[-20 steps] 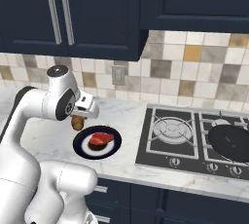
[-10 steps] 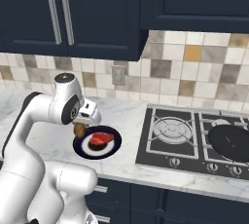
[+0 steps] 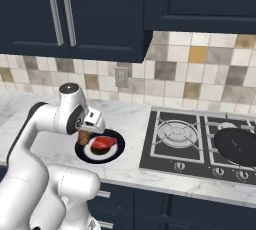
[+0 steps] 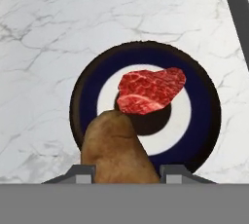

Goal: Place the steak on the plate and place the potato on the same plate.

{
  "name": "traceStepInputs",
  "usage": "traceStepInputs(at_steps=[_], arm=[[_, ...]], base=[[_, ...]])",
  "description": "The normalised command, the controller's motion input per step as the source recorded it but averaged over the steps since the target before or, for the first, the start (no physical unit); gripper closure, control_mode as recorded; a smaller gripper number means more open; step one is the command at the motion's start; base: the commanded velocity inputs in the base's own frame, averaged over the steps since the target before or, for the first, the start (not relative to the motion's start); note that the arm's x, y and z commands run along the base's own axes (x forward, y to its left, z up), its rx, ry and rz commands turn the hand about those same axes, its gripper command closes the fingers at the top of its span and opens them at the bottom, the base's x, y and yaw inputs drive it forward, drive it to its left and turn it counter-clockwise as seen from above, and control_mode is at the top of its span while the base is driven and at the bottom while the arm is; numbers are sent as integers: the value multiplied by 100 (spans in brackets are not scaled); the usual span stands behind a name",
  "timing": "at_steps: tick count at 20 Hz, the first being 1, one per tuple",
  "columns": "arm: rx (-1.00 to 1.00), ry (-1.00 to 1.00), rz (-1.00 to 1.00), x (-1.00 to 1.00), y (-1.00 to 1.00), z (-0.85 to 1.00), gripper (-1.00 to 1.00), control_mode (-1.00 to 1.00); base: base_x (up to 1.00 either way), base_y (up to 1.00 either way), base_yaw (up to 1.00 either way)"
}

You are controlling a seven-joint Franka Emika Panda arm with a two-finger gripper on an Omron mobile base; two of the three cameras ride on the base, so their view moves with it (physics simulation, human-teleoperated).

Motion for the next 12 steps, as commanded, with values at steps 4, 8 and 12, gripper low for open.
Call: traceStepInputs(at_steps=[4, 8, 12], arm=[[0, 0, 0, 28, 0, -30, 100, -100], [0, 0, 0, 32, 0, -23, 100, -100], [0, 0, 0, 28, 0, -19, 100, -100]], base=[[0, 0, 0], [0, 0, 0], [0, 0, 0]])
